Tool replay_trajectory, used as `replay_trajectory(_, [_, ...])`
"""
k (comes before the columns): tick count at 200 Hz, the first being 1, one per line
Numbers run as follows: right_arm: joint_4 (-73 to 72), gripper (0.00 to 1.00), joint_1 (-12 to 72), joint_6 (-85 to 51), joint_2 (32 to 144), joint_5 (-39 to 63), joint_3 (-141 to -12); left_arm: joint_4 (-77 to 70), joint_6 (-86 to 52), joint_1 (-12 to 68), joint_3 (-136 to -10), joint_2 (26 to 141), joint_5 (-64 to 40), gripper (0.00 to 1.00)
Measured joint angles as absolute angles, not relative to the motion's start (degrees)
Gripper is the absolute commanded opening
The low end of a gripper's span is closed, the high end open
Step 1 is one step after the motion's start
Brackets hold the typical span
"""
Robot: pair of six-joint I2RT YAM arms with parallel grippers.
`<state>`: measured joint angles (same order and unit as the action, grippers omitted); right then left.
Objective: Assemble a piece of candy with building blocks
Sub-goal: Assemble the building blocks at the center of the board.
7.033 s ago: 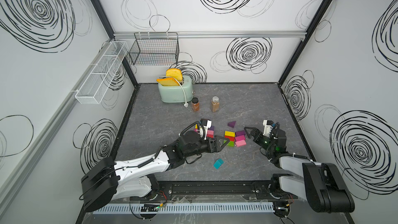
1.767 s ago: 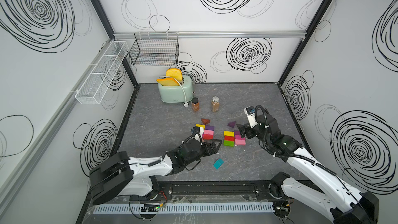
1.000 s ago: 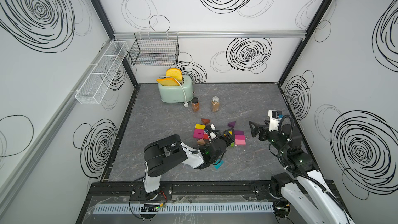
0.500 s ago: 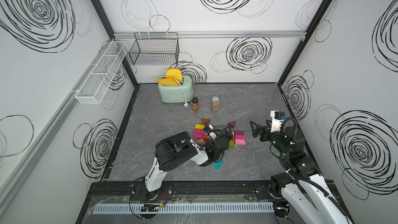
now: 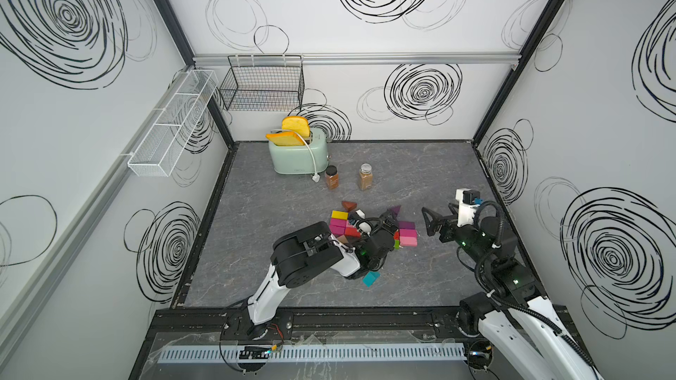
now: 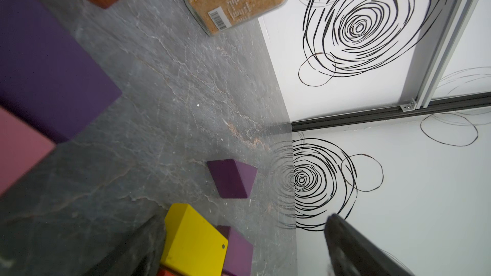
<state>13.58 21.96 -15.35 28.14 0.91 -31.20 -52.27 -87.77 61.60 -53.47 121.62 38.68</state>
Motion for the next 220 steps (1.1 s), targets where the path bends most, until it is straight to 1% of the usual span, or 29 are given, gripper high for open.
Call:
replay_trajectory(86, [13.58, 0.99, 23.24, -13.45, 27.73, -1.32, -31.20, -50.78, -89.43, 61.89, -54.57, 121.97, 39.86, 0.98])
replay_trajectory(146, [13.58, 0.99, 23.44, -12.82, 27.75, -2.26, -31.20, -48.64, -87.74, 61.39, -54.35, 120.99, 38.79, 0.98])
replay_trajectory(186, [13.58, 0.99, 22.63, -12.58, 27.75, -2.72, -31.20, -39.44, -82.70, 59.46, -53.10, 116.46, 35.59, 0.98])
replay_trajectory(220, [14.20, 0.99, 20.32, -11.97, 28.01, -3.01, -31.99, -30.92, -76.60, 59.00, -51.11, 108.01, 30.02, 0.98])
